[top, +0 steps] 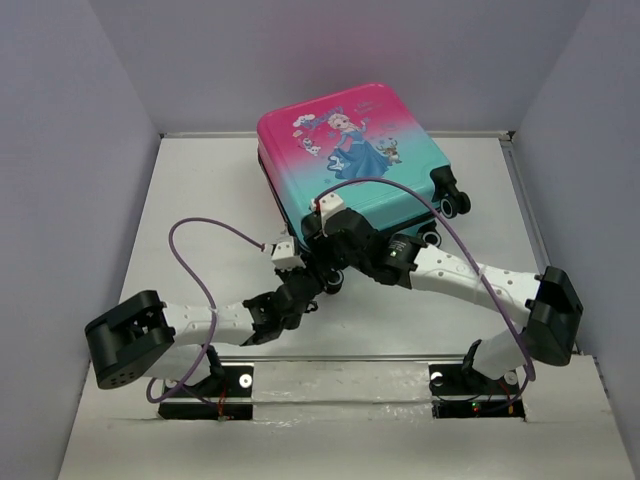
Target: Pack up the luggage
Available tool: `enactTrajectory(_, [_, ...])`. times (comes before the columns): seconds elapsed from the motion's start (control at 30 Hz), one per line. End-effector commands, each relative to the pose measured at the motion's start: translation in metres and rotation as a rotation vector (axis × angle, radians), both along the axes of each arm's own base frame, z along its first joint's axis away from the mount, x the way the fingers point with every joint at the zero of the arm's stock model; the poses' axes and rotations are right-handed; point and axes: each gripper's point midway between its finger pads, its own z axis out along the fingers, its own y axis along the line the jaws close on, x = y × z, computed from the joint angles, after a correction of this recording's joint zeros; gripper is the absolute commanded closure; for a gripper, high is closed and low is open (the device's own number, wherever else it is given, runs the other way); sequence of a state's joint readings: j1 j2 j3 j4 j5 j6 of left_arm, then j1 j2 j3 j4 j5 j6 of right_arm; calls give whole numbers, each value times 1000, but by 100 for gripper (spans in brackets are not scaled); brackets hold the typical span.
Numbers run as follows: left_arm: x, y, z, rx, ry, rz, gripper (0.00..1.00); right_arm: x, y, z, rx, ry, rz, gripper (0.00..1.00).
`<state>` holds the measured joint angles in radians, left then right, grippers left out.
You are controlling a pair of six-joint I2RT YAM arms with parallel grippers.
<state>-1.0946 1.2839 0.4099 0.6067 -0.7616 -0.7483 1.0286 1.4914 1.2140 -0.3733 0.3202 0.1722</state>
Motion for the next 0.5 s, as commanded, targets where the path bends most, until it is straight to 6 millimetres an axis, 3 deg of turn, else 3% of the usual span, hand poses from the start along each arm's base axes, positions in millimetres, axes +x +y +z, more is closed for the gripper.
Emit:
enactTrajectory(0.0, [1, -27, 69, -213, -161, 48, 56, -2, 30, 49, 199, -58, 75, 93])
enactTrajectory(0.17, [5, -22, 79, -237, -182, 118, 60, -14, 50, 62, 247, -64, 128, 93])
enactTrajectory(0.47, [15, -20, 83, -233, -197, 259, 60, -65, 92, 67, 288, -49, 320, 93])
